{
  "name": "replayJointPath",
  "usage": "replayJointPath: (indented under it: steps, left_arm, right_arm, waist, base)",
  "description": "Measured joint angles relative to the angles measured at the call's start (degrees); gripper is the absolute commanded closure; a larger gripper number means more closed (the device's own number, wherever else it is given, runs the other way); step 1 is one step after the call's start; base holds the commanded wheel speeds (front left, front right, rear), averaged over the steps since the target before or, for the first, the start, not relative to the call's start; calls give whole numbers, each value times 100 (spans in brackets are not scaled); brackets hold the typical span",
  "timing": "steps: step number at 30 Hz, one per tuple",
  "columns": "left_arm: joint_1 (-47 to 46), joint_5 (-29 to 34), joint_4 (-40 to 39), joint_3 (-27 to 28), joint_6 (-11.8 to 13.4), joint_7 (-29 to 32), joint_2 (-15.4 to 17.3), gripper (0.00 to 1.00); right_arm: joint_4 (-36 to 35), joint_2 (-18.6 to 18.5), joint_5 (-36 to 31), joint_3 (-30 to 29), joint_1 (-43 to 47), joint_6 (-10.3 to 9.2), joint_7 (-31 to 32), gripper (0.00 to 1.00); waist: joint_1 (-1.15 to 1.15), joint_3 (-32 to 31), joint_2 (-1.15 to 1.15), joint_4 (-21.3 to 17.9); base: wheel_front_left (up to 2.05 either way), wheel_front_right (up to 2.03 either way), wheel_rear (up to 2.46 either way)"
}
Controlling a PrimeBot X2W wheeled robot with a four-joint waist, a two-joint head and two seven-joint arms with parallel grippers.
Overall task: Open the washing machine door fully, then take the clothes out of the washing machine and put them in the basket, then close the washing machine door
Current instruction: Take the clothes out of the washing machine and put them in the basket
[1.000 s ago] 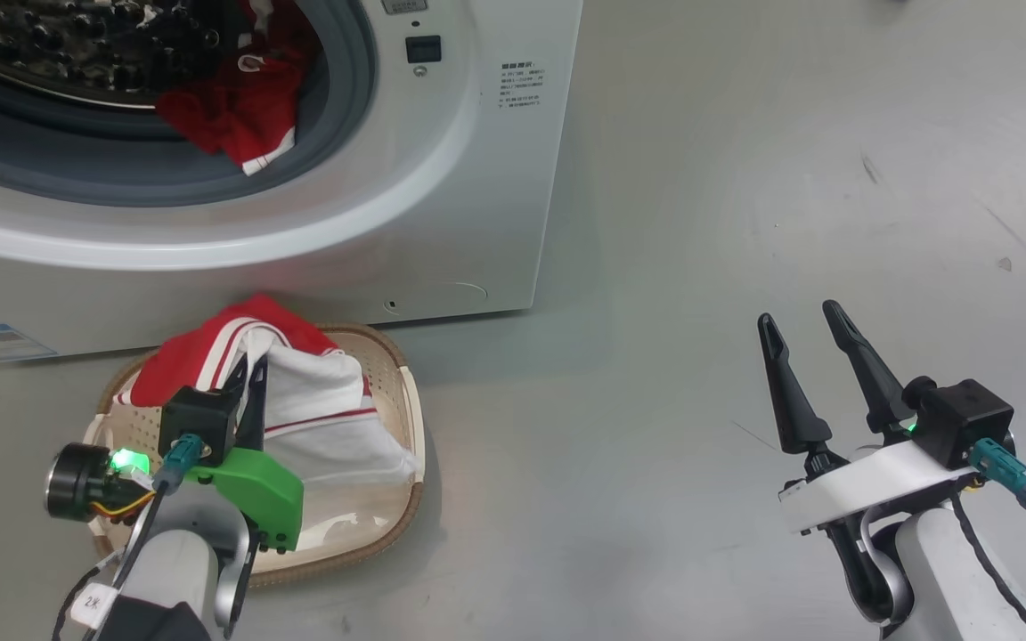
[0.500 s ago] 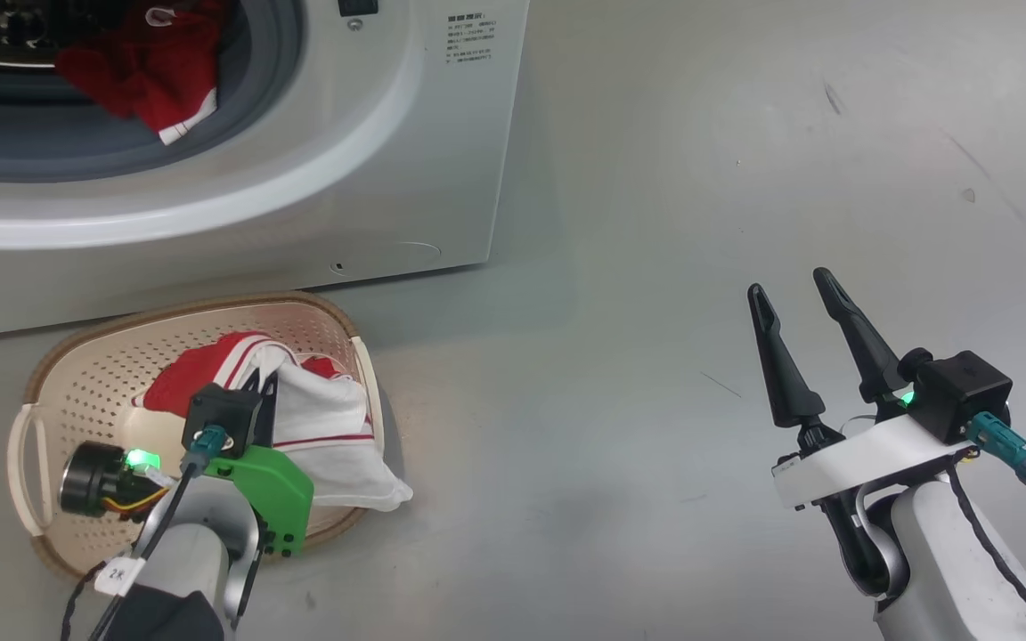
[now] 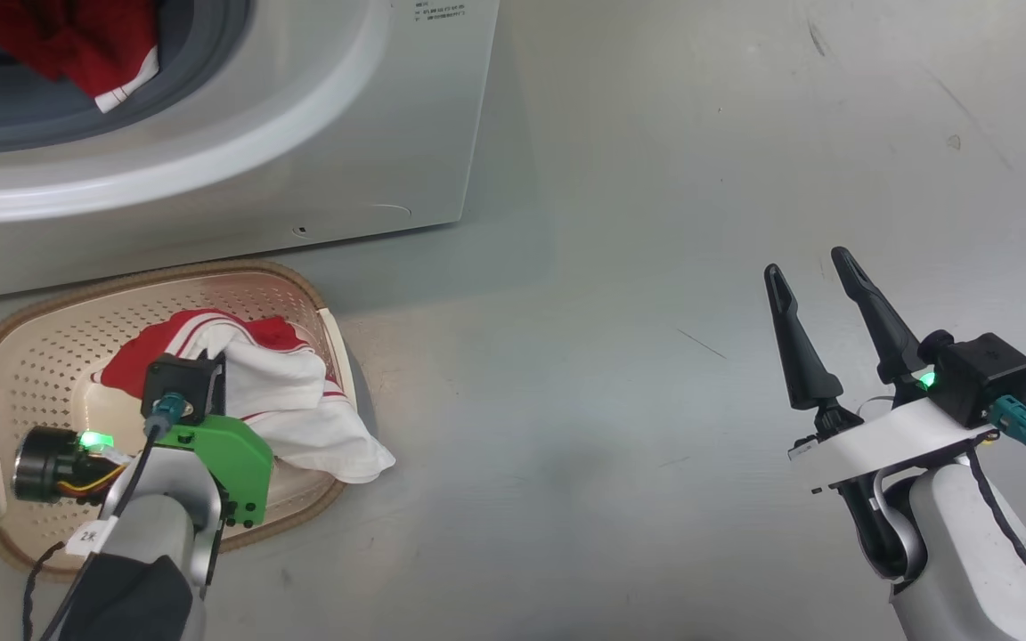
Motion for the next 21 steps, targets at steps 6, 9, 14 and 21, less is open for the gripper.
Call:
replayJointPath:
  steps: [6, 9, 14, 21]
  left_arm:
    - [-105, -5, 341, 212, 158, -1, 77, 100]
    - [-192, -56, 521, 345, 234, -1, 90, 100]
    - [-253, -97, 843, 497, 291, -1, 149, 100]
    - [-341, -165, 1239, 593, 344, -56, 147, 100]
  right_arm:
    - [-29, -12, 0, -2, -63, 0, 0, 0]
    - [-29, -22, 0, 1, -71, 0, 0, 0]
    - [-38, -31, 1, 14, -170, 0, 0, 0]
    - [-48, -37, 1, 10, -184, 0, 0, 0]
  waist:
    - [0, 136, 0, 17]
    - [0, 204, 0, 25]
    - [0, 301, 0, 12]
    - [0, 367, 0, -2]
  base:
    - [0, 0, 0]
    - [0, 0, 0]
    - [0, 0, 0]
    - [0, 0, 0]
